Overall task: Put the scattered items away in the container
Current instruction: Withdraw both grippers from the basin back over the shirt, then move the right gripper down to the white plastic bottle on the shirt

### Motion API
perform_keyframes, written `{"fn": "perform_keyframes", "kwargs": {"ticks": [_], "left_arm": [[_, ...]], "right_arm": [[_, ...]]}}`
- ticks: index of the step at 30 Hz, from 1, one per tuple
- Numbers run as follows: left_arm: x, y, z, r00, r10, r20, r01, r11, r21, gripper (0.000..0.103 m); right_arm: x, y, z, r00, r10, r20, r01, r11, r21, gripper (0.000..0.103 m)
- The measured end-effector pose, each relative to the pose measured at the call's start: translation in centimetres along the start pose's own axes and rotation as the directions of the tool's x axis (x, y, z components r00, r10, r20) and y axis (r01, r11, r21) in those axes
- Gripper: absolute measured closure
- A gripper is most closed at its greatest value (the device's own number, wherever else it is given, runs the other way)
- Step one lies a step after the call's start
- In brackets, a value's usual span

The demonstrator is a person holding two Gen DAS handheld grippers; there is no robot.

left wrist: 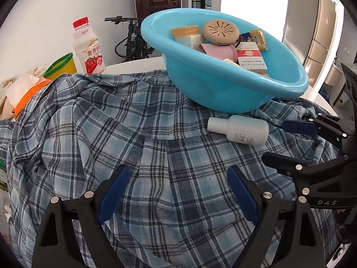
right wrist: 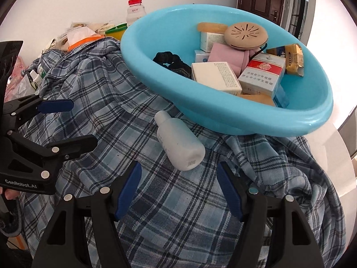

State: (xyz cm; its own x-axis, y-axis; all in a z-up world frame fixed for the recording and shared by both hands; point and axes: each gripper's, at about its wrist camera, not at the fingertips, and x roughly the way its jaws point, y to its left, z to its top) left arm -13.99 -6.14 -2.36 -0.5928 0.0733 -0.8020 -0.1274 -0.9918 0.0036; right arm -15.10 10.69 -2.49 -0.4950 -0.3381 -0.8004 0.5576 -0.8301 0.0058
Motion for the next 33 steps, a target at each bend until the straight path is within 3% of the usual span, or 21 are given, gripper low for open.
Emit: {"fn": "perform_keyframes", "kwargs": {"ticks": [10,14,15,16,18,33], "left_arm": [[1.4,1.5,-0.4,0.999,-0.006,-0.036,0.005,1.000,-0.029,0.012],[1.5,2.0,-0.4,0.998,-0.043,-0.049,0.040,0.998,-0.052,0.012],[1.5,2.0,-0.5,0.997,-0.051,-0.052,0.048,0.997,-0.058,0.012],[1.5,2.1,-0.5,0.997,-0.055,-0.053,0.052,0.997,-0.061,0.012],[1.5,2.0,-0.6,0.997,-0.054,-0.054,0.051,0.997,-0.060,0.012],[-0.3,0.5,-1.2,0.995,-0.088,-0.038,0.087,0.996,-0.034,0.012]], "right_arm": [[2.5,0.5,0.5,0.998,-0.064,-0.003,0.064,0.996,-0.055,0.035],[3.2,0.4,0.4,0.997,-0.072,-0.010,0.072,0.996,-0.060,0.036],[3.4,0.3,0.3,0.997,-0.075,-0.014,0.074,0.995,-0.061,0.043],[3.5,0.3,0.1,0.997,-0.078,-0.022,0.077,0.995,-0.061,0.058],[3.6,0.1,-0.1,0.997,-0.071,-0.034,0.070,0.996,-0.052,0.065],[-1.5,0.4,-5.0,0.999,0.008,-0.048,-0.008,1.000,-0.007,0.070]]}}
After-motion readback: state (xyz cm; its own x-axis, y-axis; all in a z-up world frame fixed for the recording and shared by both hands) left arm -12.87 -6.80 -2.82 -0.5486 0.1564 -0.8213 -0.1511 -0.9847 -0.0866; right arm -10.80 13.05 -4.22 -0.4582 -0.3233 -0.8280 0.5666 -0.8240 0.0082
